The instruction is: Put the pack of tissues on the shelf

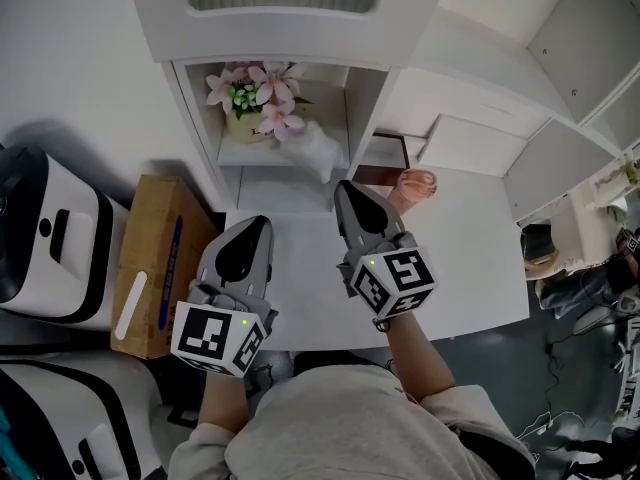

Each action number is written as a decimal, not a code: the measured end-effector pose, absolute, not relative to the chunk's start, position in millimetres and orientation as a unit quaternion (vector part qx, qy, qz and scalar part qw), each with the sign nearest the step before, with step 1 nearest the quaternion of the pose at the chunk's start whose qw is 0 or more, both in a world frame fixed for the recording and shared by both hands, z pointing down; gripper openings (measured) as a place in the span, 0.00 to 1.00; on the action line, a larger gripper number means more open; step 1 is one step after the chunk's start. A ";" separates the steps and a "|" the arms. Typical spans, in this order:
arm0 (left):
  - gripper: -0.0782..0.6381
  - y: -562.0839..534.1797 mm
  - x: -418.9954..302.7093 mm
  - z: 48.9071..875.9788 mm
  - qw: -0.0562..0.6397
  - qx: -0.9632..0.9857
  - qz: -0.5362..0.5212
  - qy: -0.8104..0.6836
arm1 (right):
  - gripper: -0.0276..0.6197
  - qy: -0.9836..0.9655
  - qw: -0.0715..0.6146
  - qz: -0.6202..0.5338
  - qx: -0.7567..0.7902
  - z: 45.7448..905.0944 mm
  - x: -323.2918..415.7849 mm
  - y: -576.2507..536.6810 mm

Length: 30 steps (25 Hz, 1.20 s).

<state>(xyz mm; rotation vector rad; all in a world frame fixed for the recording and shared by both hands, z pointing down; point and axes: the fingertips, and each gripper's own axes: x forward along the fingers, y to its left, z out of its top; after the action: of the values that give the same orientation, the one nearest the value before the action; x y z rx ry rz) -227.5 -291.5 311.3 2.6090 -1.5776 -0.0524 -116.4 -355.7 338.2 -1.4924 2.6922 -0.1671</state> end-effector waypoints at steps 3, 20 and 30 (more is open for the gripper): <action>0.11 -287.2 -216.1 311.2 0.046 0.863 -0.018 -0.503 | 0.04 0.875 0.029 -0.054 -0.480 334.3 -109.0 -341.6; 0.11 -263.7 -150.9 305.7 0.035 0.901 -0.020 -0.431 | 0.04 0.876 0.028 -0.028 -0.480 308.9 -68.7 -264.9; 0.11 -252.4 -132.2 307.6 0.028 0.910 -0.016 -0.413 | 0.04 0.878 0.037 -0.023 -0.477 304.6 -55.9 -237.1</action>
<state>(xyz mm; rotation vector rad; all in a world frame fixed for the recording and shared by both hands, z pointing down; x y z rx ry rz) -132.2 -252.4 307.6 2.8085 -1.2747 -0.0491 -55.9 -237.1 304.6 -1.4629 2.6959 -0.0713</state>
